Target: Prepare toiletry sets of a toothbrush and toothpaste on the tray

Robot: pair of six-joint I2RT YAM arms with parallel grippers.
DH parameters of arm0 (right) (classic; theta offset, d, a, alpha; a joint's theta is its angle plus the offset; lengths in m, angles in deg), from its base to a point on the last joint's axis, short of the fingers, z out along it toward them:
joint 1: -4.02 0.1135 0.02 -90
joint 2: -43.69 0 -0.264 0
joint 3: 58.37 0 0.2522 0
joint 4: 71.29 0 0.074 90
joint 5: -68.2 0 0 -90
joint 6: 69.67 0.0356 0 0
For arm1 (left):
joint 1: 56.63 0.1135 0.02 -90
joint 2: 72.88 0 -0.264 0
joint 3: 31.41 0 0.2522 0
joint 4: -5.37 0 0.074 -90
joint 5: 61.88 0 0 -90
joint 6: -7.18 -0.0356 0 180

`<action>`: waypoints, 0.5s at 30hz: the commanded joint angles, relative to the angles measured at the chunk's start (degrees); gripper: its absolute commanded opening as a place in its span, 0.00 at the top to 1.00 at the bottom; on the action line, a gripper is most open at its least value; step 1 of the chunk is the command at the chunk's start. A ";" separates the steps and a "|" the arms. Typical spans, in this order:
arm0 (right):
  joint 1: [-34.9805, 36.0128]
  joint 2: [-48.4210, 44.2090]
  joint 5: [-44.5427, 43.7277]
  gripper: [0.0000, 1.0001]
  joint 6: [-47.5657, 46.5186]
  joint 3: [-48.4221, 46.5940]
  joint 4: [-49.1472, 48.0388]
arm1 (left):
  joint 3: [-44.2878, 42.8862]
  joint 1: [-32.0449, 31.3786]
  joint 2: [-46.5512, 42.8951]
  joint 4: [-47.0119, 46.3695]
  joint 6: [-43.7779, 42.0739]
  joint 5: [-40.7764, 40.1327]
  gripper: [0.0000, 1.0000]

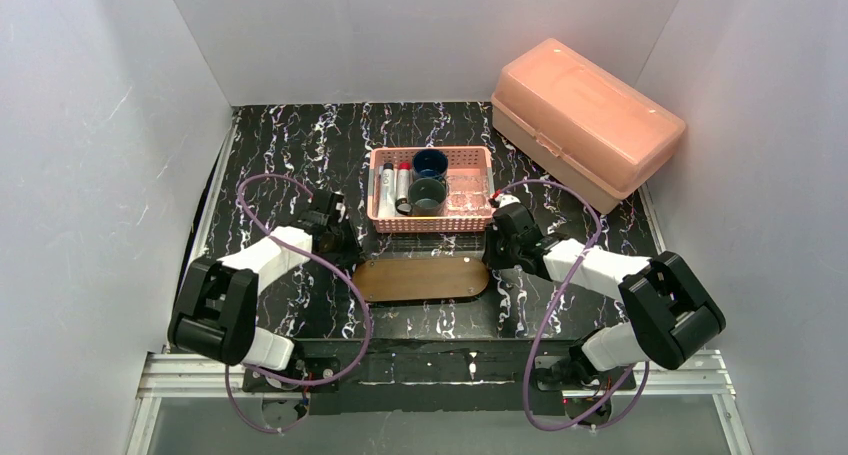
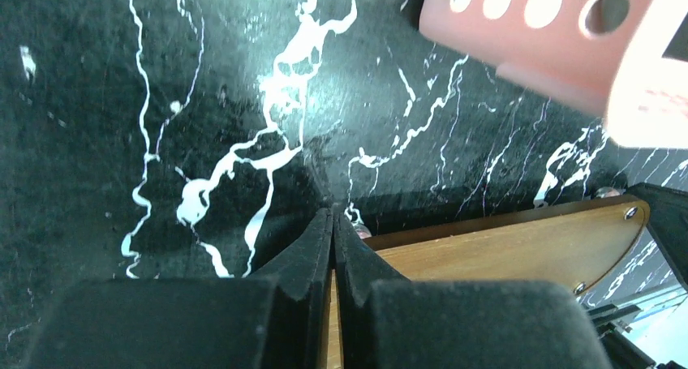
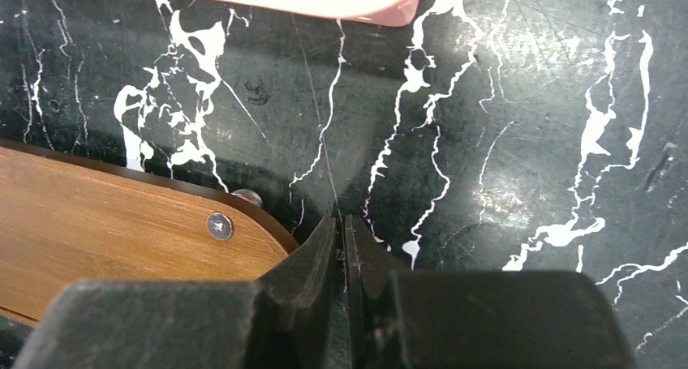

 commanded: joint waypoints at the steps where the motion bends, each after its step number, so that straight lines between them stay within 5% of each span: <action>1: 0.05 -1.16 2.88 0.83 0.31 2.27 -1.24 | 2.62 -0.51 -4.84 1.10 0.48 0.66 1.00; 15: 0.96 -9.63 3.22 0.83 2.17 6.36 2.25 | 6.28 -2.30 -8.57 1.29 0.84 1.26 1.00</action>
